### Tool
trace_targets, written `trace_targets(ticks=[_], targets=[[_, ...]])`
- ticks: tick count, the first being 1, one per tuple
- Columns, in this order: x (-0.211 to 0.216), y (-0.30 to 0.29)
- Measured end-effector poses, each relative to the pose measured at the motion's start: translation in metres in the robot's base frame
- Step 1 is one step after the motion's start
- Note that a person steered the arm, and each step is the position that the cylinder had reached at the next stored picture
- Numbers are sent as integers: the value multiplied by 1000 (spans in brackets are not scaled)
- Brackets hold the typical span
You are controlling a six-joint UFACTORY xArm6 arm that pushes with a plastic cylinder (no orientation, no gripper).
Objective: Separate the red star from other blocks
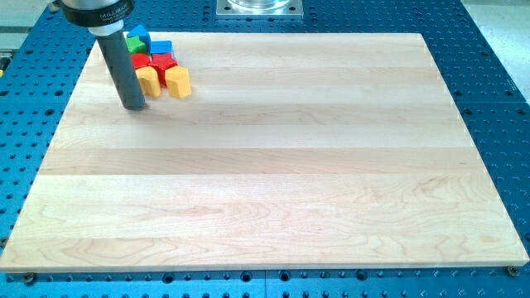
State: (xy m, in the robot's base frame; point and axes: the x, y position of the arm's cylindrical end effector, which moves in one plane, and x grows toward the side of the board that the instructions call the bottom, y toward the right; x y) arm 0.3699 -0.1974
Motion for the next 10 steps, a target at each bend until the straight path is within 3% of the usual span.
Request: trace_targets(ticks=[2, 3, 5, 7, 10], targets=[[26, -22], [65, -81], [32, -107], [-60, -97], [-66, -1]])
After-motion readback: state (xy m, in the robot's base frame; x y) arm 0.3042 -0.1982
